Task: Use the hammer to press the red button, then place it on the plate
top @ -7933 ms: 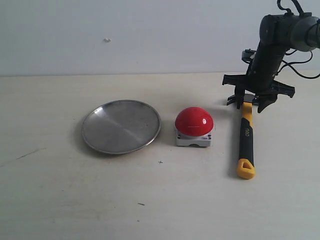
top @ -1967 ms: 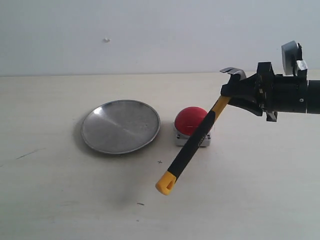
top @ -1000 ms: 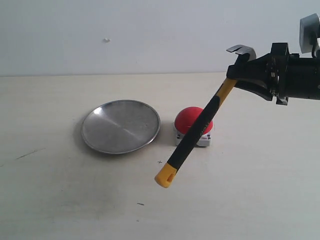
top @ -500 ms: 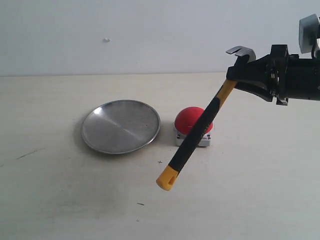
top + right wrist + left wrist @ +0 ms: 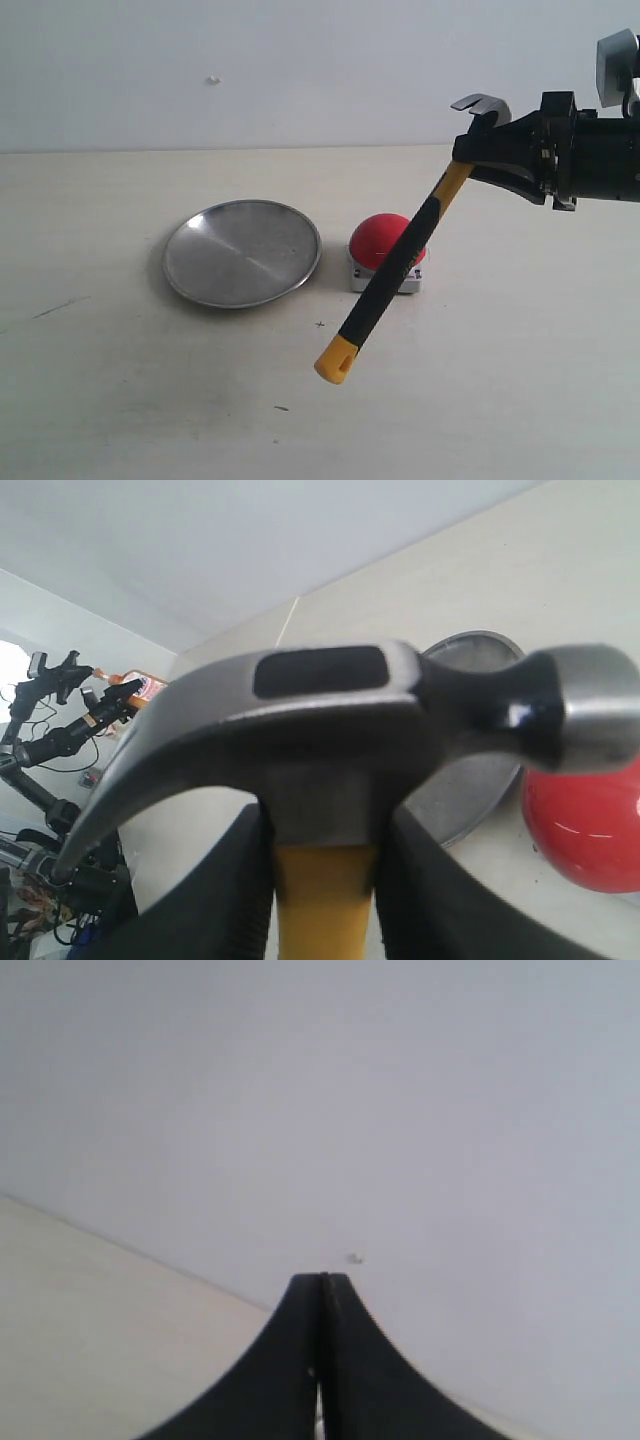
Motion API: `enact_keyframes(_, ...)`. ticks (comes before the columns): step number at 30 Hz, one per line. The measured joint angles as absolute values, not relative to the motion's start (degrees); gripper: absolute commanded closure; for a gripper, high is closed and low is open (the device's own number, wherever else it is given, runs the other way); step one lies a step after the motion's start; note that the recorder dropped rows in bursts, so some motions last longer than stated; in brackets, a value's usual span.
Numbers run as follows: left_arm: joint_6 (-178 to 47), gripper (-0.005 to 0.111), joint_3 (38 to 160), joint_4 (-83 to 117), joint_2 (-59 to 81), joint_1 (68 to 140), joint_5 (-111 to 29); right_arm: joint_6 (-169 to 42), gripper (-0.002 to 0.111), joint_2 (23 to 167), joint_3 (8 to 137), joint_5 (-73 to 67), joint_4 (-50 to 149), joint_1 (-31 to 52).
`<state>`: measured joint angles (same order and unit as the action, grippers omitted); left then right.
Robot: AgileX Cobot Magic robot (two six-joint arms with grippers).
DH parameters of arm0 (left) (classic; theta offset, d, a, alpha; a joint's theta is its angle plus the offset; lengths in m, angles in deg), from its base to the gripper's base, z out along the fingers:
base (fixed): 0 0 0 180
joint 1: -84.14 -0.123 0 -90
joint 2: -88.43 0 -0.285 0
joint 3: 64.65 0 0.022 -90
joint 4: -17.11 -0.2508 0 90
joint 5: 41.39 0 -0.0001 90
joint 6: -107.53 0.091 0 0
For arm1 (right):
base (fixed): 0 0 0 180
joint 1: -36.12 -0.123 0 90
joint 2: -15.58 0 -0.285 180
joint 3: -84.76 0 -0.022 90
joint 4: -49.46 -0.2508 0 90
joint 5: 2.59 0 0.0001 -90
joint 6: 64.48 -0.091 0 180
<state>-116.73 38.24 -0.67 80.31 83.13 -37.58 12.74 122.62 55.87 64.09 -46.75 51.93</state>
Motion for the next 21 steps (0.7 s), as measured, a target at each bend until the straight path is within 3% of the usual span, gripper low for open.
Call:
enact_keyframes(13, -120.01, 0.107, 38.13, -0.17, 80.31, 83.13, -25.07, 12.99, 0.108, 122.62, 55.87, 64.09, -46.23, 51.93)
enact_keyframes(21, -122.17, 0.107, 38.13, -2.72, 80.31, 83.13, -35.72, 13.70, 0.108, 122.62, 55.87, 64.09, -46.66, 51.93)
